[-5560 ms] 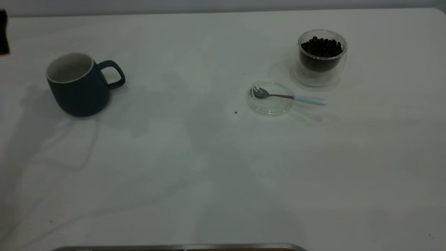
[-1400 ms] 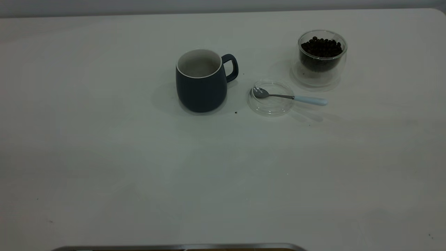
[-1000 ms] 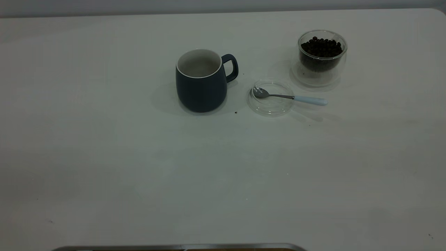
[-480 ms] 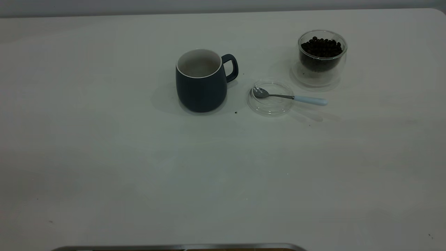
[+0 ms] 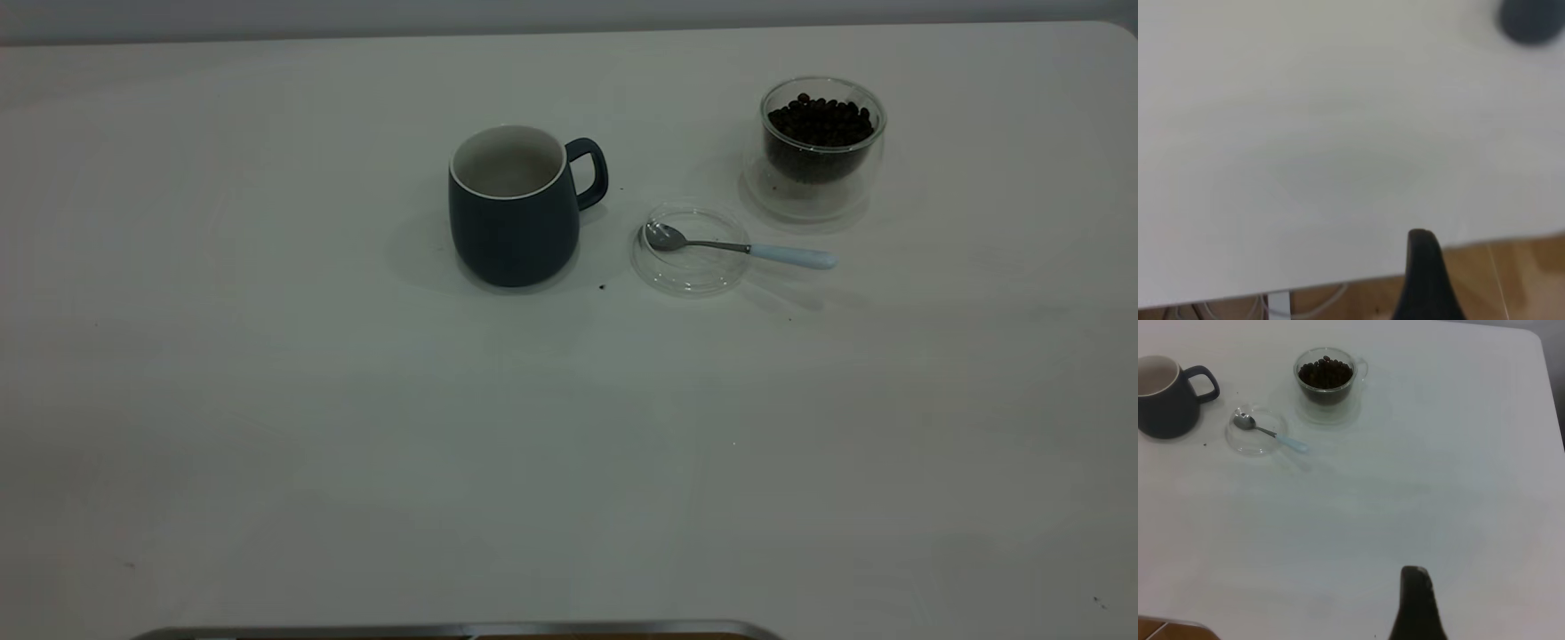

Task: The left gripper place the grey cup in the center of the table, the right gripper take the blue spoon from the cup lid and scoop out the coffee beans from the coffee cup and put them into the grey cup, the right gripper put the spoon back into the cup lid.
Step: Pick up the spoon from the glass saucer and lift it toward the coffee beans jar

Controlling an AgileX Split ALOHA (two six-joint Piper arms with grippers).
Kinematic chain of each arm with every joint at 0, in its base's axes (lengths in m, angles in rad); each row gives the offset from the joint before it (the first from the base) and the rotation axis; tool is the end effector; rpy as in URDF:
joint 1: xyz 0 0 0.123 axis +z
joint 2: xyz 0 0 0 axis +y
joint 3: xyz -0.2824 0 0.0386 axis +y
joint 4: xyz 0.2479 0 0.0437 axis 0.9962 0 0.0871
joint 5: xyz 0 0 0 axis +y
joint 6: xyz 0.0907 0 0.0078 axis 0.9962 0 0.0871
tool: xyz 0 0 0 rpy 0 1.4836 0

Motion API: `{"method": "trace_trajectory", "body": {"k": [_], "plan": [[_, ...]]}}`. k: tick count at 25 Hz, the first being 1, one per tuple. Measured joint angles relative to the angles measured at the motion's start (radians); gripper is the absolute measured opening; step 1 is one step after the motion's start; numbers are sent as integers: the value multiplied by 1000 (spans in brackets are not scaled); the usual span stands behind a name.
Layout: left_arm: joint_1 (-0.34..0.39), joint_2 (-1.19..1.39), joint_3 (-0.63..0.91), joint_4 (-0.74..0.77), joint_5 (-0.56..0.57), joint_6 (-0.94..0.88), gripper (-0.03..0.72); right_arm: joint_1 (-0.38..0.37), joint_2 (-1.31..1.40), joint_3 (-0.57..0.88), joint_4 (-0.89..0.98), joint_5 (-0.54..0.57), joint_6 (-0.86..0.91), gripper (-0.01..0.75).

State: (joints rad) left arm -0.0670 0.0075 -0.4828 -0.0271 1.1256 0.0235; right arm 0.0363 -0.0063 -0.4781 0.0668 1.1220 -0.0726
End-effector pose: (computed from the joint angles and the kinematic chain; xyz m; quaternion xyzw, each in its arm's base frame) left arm -0.0049 -0.0019 0.2673 0.0404 0.8747 -0.0240 0.4823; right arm -0.0064 0.0053 0.2664 -0.0495 0.8708 0.0245 0.4886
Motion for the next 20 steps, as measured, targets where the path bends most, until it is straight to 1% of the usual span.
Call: {"method": "trace_trajectory", "body": {"k": [2,4,20], "plan": [[38,-23,0,0,5,0,592,0,0,0,0,0,0,590],[53,-25,0,0,7,0,592,0,0,0,0,0,0,590],[56,-25,0,0,7,1,592,0,0,0,0,0,0,590]]}}
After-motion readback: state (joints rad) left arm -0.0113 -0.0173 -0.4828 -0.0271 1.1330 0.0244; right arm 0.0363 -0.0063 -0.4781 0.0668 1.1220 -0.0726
